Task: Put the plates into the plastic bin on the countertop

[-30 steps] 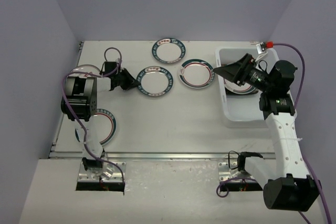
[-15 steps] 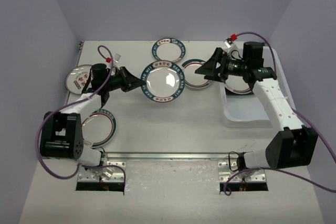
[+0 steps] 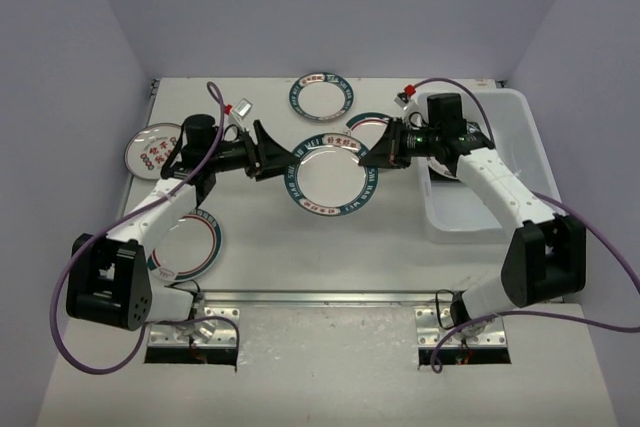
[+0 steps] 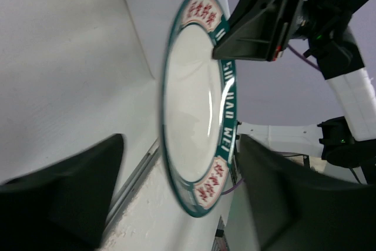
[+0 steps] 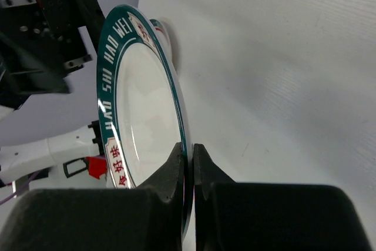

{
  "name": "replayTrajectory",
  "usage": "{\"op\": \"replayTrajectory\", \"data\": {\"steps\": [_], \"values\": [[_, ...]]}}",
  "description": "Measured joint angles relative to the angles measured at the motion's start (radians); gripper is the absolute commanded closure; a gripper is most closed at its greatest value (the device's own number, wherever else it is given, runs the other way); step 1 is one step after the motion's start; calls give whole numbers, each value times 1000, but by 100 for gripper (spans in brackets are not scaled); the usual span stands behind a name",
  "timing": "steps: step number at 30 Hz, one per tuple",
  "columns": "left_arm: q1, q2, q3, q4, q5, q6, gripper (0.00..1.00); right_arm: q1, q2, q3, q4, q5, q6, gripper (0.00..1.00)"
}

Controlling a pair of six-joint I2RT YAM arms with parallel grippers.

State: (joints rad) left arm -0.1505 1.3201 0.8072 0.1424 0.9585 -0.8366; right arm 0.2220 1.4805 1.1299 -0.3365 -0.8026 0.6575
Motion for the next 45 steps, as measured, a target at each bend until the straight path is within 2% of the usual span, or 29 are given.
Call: {"op": "replayTrajectory", "data": {"steps": [2,5,8,12,14,17,19,23,28,30,32,34,37,44,45], "values": [[2,0,41,-29,-7,7,0,-10,-6,-21,5,22,16,100],[6,0,130,-167,-94,63,0,-92,-48,-83,7,72,75,100],[35,5,196,-322,-210,136,0,-296,-153,-186,17,153,178,100],[70,20,166,-430,-278,197,0,-624,-307,-279,9,353,325,100],[72,26,121,-464,-287,208,0,-697,-351,-283,-19,490,392,100],[71,27,70,-506,-287,209,0,-712,-360,-285,-47,660,498,100],[71,27,62,-522,-282,210,0,-708,-337,-306,-35,720,567,100],[71,26,63,-522,-278,218,0,-695,-247,-349,-20,788,660,100],[71,22,64,-534,-267,233,0,-644,-175,-379,58,862,680,100],[71,17,64,-539,-265,239,0,-626,-152,-379,100,873,668,79],[71,15,64,-542,-265,245,0,-610,-119,-370,135,876,648,49],[71,14,64,-546,-263,250,0,-600,-81,-352,160,867,628,35],[71,14,64,-548,-261,254,0,-593,-39,-339,194,838,593,19],[68,14,64,-547,-262,253,0,-569,0,-245,91,771,545,1],[65,14,64,-546,-262,253,0,-563,1,-226,74,763,538,1]]}}
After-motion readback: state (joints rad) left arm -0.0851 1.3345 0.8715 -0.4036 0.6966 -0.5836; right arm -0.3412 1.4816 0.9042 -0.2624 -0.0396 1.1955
